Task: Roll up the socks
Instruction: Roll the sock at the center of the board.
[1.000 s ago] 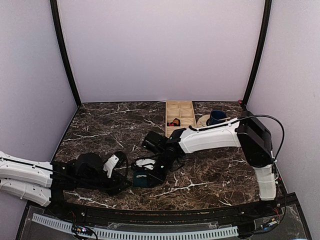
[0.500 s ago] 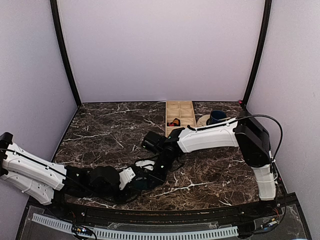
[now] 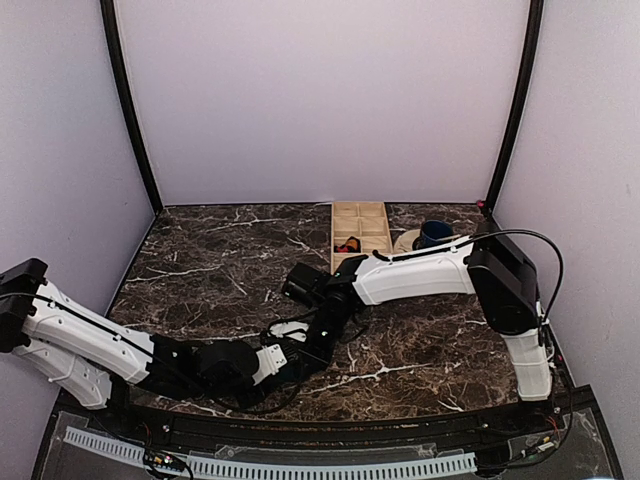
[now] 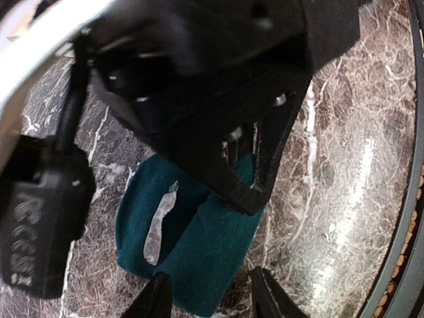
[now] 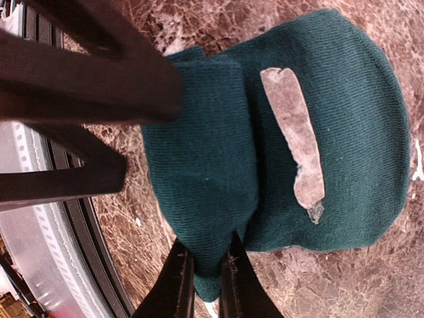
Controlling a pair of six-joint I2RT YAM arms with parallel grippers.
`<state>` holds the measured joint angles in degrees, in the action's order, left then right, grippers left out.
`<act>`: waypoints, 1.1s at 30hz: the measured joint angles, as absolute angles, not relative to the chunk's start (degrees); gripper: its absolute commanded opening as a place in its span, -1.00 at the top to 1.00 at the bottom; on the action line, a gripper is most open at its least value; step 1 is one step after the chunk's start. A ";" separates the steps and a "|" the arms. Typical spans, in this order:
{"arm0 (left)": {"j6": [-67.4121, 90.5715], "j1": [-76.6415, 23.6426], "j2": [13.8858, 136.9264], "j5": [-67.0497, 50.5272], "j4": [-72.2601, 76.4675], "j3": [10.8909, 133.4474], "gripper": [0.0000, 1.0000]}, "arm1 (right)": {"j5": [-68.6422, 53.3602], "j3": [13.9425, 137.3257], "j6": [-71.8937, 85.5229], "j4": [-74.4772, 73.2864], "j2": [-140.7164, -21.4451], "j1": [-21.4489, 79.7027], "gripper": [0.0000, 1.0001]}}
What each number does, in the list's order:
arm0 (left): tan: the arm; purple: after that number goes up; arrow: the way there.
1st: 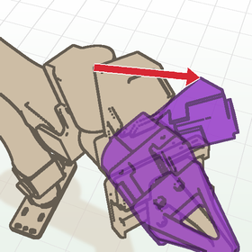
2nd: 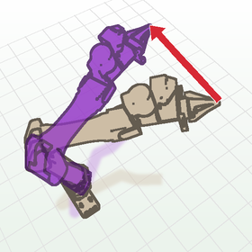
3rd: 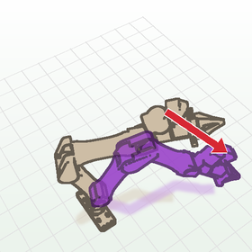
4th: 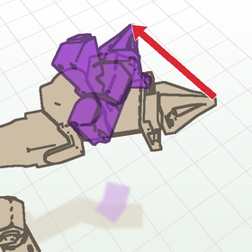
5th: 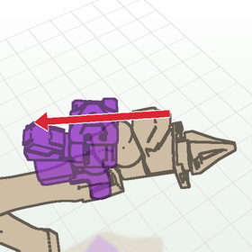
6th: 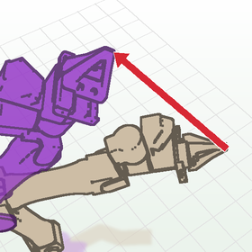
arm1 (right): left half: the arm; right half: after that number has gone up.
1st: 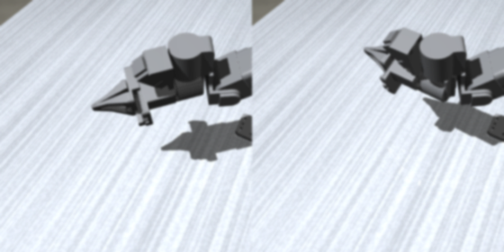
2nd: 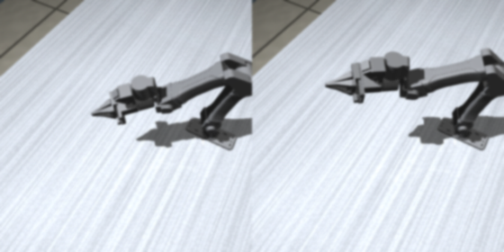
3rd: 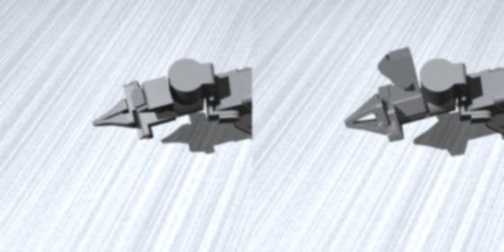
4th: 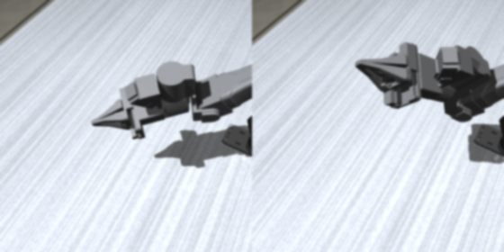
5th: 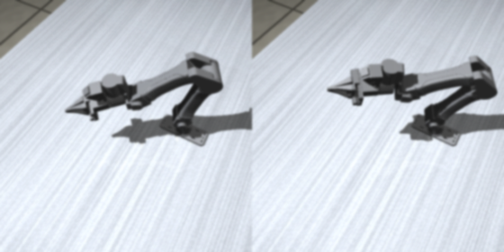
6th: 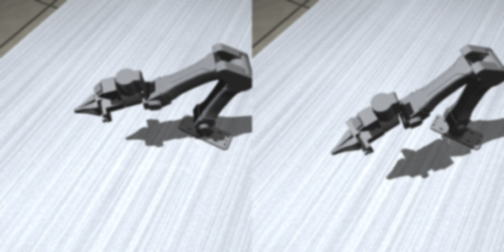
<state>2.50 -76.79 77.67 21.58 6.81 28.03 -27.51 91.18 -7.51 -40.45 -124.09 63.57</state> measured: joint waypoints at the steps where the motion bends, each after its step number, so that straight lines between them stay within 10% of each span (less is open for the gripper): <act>1: 2.02 -76.79 78.48 21.67 6.92 28.27 0.11 | -27.62 91.18 -7.64 -40.47 -124.09 63.57 0.83; 33: -2.09 -77.38 89.17 21.47 4.49 36.77 0.22 | -29.98 91.24 -10.07 -41.91 -124.55 62.54 0.83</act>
<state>-2.09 -77.38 89.17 21.47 4.49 36.77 -29.98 91.24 -10.07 -41.91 -124.55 62.54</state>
